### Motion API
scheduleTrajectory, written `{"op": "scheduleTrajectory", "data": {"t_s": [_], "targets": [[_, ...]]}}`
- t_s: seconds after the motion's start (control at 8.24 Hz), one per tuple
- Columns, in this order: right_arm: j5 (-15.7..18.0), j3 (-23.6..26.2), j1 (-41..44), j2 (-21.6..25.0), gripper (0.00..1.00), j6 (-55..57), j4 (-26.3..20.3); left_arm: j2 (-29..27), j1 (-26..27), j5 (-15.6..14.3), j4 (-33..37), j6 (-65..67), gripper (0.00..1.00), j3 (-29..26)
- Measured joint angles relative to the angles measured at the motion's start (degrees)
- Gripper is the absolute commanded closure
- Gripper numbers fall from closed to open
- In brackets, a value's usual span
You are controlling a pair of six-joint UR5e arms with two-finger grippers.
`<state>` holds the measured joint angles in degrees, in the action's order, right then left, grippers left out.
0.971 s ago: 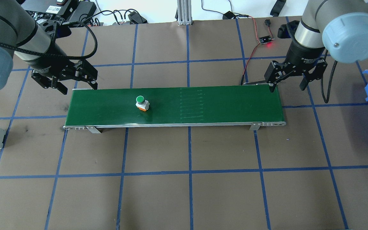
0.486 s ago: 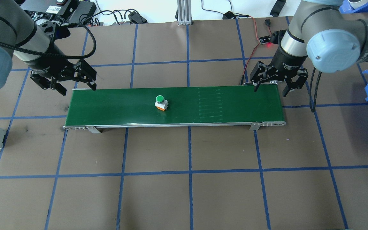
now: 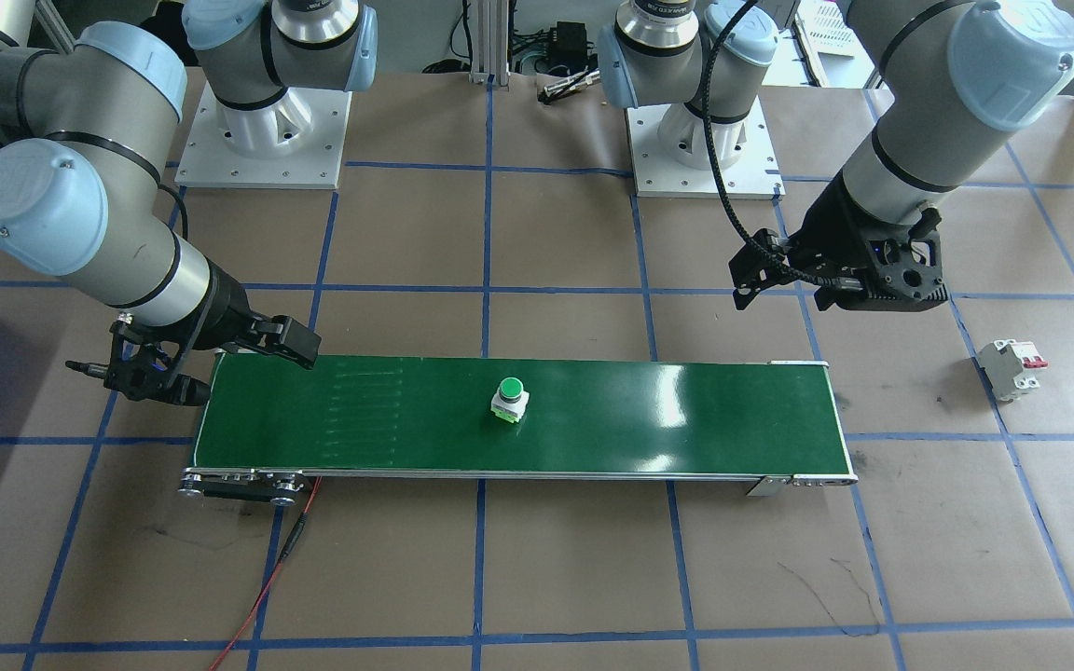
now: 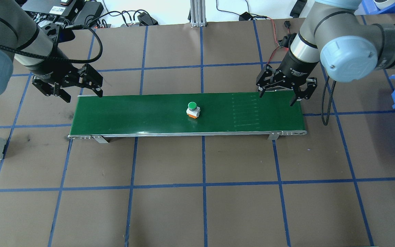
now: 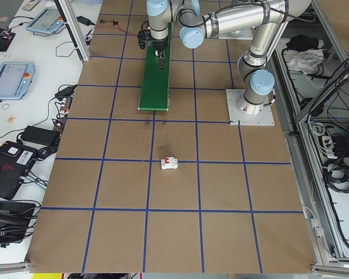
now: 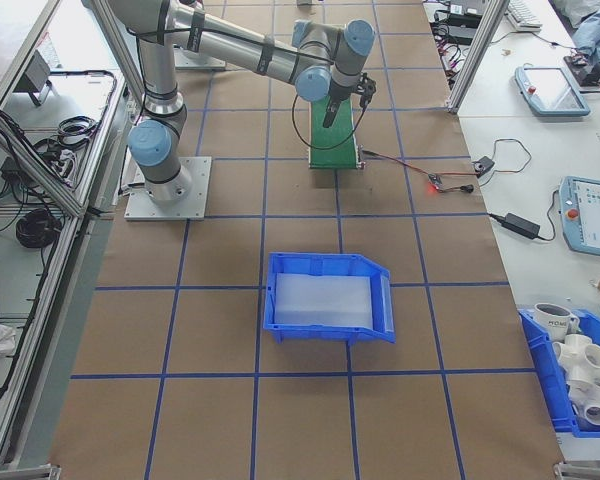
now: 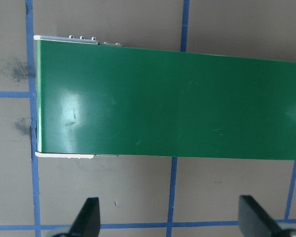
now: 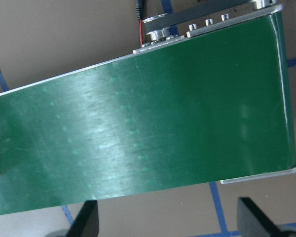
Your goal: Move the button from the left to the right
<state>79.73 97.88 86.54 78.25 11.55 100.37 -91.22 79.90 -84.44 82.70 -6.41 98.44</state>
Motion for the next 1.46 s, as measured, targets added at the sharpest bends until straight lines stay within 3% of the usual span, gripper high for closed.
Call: {"op": "scheduleTrajectory", "data": {"t_s": [0.49,0.97,1.09,1.21,1.34,1.46], "targets": [[-0.1,0.0,4.7,-0.7,0.0,12.8,6.2,-0.2,0.0,0.1,-0.1,-0.1,0.0,0.0],[0.0,0.0,7.4,-5.2,0.0,16.2,12.6,-0.4,0.0,0.7,-0.2,0.1,0.0,0.0],[0.3,0.0,7.4,-6.4,0.07,15.4,12.9,-0.5,-0.1,0.6,-0.4,-0.1,0.0,0.1],[1.1,0.0,7.5,-7.6,0.53,13.4,12.9,-0.5,-0.1,0.4,-0.4,-0.2,0.0,0.1],[3.6,0.0,7.5,-8.5,0.84,10.8,12.9,-0.5,-0.1,0.4,-0.4,-0.3,0.0,0.1],[7.6,0.1,7.4,-9.0,1.0,7.9,12.6,-0.5,-0.1,0.5,-0.3,-0.3,0.0,0.1]]}}
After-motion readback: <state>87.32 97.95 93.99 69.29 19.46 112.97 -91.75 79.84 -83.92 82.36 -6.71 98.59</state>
